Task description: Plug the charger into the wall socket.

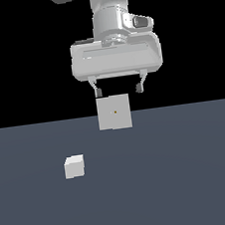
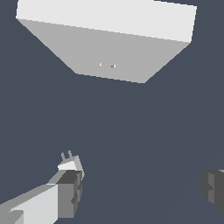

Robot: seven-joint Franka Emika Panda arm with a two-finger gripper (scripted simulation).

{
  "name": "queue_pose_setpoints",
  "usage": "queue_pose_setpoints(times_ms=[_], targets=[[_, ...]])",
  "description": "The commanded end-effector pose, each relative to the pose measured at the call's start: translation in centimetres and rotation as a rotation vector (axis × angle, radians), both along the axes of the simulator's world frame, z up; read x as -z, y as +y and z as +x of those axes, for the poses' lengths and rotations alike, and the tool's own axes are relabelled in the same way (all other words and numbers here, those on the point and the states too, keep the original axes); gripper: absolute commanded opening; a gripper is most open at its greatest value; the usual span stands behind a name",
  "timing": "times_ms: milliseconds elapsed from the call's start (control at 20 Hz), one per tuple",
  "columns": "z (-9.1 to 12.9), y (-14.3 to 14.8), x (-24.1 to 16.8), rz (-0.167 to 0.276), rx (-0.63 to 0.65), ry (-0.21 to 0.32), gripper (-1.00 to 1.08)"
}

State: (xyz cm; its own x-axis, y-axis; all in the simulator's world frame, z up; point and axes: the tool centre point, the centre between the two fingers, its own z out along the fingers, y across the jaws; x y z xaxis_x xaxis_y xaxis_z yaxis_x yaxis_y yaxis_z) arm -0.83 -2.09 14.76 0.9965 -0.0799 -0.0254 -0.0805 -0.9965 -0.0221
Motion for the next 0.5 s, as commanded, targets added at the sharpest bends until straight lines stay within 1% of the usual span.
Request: queue_pose_setpoints(times_ms=[0,250,450], targets=[[0.00,0.00,0.00,0.000,0.000,0.000,1.00],[-0.12,0.21,0.13,0.000,-0.006,-0.008,1.00],[-0.38,0.68,0.43,0.001,-0.019,-0.025,1.00]])
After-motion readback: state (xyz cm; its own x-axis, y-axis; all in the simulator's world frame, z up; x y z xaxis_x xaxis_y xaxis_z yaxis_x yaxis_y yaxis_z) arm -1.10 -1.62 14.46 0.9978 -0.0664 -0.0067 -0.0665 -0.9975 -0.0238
